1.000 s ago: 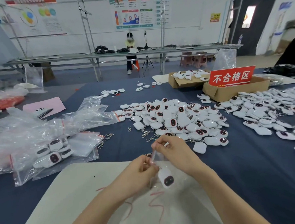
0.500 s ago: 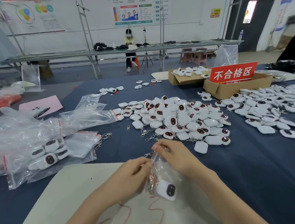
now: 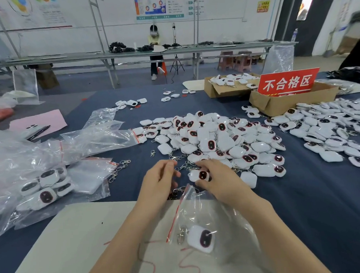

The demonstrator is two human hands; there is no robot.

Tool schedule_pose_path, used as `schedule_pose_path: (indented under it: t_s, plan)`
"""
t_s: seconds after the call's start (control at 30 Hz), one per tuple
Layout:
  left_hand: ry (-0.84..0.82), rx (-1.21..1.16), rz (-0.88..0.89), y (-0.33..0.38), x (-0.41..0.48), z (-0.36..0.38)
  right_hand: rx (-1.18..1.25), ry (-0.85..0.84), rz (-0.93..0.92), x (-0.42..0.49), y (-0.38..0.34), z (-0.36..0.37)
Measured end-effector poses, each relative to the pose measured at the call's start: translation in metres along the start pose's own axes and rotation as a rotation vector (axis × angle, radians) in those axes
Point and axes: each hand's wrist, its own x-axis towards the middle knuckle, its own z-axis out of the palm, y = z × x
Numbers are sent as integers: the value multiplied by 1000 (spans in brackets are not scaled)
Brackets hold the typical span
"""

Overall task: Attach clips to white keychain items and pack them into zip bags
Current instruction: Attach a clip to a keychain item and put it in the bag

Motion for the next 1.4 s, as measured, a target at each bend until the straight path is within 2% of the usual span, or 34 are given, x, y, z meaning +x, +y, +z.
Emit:
schedule_pose_path:
  t_s: [0.1,0.2,0.3,0.4,1.07,1.4]
  plan:
    - [-35,29,73,-4,6,6,402,-30,-94,3,-2,2]
    - [-118,23,114,-9,7,2,682,-17,-150,9,-6,6]
    - [-111,-50,102,-12,10,-1,830,70,-86,16,-7,11]
    - [-94,-95,45,-16,13,0,922,59,-32,20,-4,22]
    - [-174,-119,25,-13,13,-2,1023,-11,-34,17,-4,23]
    - [-206,-143,39,-10,11,-1,1036,11,1,19,-4,24]
